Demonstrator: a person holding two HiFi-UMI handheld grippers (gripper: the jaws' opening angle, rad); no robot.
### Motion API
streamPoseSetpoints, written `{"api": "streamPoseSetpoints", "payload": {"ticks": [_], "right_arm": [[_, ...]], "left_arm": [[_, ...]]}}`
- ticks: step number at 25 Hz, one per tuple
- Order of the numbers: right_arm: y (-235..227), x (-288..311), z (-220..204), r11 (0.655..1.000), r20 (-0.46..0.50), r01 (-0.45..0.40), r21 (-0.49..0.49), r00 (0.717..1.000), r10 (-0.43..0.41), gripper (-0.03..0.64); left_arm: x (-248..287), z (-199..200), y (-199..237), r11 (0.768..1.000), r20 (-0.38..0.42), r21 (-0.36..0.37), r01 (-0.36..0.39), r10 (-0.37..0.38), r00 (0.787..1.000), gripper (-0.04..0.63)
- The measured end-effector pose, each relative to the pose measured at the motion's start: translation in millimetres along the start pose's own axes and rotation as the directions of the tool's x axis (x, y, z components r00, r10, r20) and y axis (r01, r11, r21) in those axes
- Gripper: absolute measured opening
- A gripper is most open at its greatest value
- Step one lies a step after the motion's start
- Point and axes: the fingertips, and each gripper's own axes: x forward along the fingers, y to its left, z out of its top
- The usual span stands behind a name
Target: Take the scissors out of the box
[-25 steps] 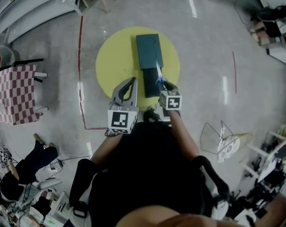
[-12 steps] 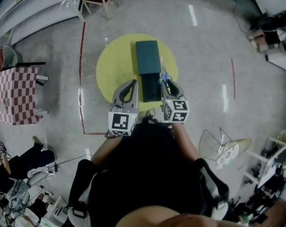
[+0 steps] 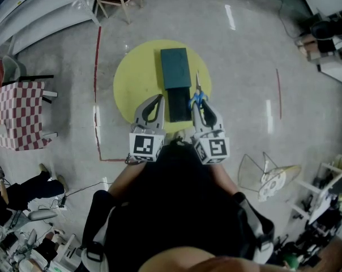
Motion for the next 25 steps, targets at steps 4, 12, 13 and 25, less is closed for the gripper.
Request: {"api": "streamPoseSetpoints", "payload": {"ticks": [4, 12, 13, 25], "right_arm": [[1, -2, -4, 1.000, -0.009, -0.009, 0.021, 1.000, 0.009, 0.081], [-6, 2, -7, 1.000, -0.009, -0.007, 0.012, 1.000, 0.007, 0.081], [-7, 2, -6, 1.000, -0.010, -0.007, 0.014, 1.000, 0.007, 0.081], [-14, 3, -6, 1.000, -0.013, -0.020, 0.018, 1.000, 0.021, 0.081]], "left_arm": [[6, 1, -2, 1.000, 0.000, 0.005, 0.003, -0.003, 1.000, -0.006], [13, 3, -4, 1.000, 0.015, -0.023, -0.003, 0.003, 1.000, -0.008], [14, 3, -5, 1.000, 0.016, -0.023, -0.004, 0.005, 1.000, -0.006], [20, 2, -11, 1.000, 0.013, -0.026, -0.013, 0.013, 1.000, -0.006]]}}
